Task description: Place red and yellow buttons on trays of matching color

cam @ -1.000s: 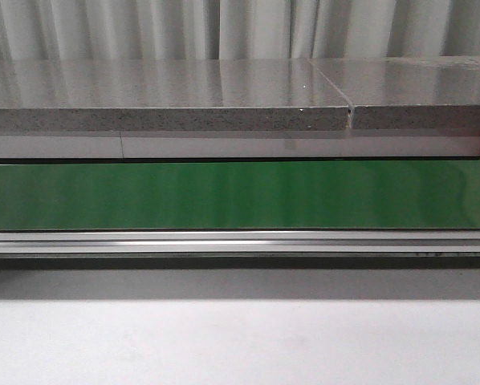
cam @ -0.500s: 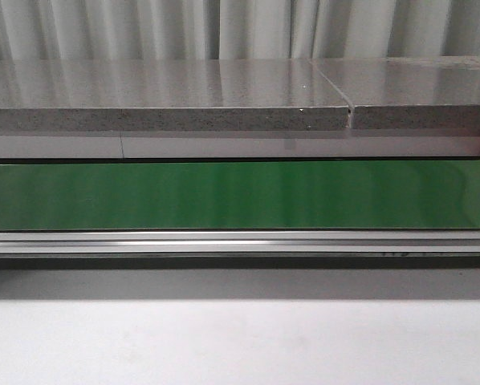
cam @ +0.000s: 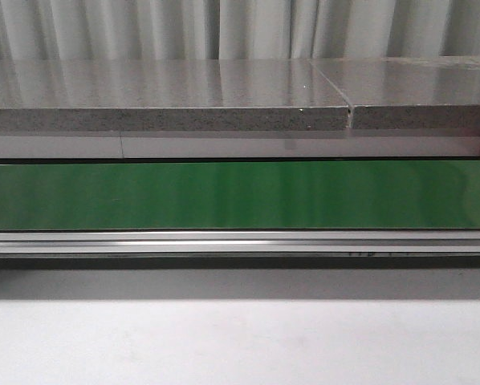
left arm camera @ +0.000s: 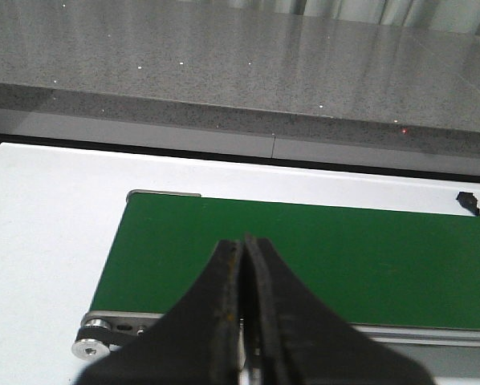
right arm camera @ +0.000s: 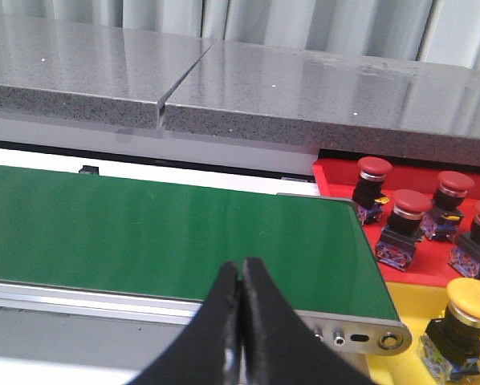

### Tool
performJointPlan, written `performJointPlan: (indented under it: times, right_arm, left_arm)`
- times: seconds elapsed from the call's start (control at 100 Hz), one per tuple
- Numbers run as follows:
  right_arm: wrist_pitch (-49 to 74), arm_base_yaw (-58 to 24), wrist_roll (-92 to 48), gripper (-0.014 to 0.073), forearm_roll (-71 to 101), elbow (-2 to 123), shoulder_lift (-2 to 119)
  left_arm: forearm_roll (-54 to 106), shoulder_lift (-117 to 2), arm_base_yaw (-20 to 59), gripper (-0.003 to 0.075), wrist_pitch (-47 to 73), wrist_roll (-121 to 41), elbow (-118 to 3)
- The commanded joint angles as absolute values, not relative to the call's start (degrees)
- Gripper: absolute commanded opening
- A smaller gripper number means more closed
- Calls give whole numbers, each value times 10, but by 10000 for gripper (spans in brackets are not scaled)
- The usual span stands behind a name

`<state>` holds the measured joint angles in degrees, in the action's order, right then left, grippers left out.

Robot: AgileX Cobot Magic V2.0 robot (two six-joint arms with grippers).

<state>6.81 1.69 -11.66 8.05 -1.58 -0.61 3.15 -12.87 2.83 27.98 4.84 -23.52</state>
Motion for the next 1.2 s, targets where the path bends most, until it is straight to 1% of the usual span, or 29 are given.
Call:
performJointPlan:
  times: [0.0,0.15,0.25,0.46,0.63,0.74,0.85,0.89,1.03,1.19]
  right_arm:
    - [26,16,-116,-67,75,-7,-16]
    - [26,16,-116,-67,75,-7,-16]
    - [26,16,-116,-67,75,-7,-16]
    - [26,16,-116,-67,75,-7,-16]
    - [26,16,-116,-67,75,-7,-16]
    - [26,16,-116,-67,75,-7,-16]
    - [26,16,-116,-67,75,-7,-16]
    - [26,16,-116,-67,75,-7,-16]
    - [26,16,-116,-67,75,-7,-16]
    - [26,16,-116,-67,75,-7,-16]
  left_arm:
    - [33,-136,33,-19,236,49,-250]
    - [33,-136,32,-19,209,49,-240]
    - [20,-136,20,-19,165,49,-213]
    - [18,-133,-15,-19,36,49,-120]
    - [18,-128,-17,-19,-50,49,-39]
    - [18,-105,-17,-19,-81,52,0]
    - [18,-59,-17,-19,-80,52,26]
    - [18,-39,-17,-19,-57,52,26]
    - [18,23,-17,-19,-31,52,26]
    - [17,21,-15,-19,-31,52,26]
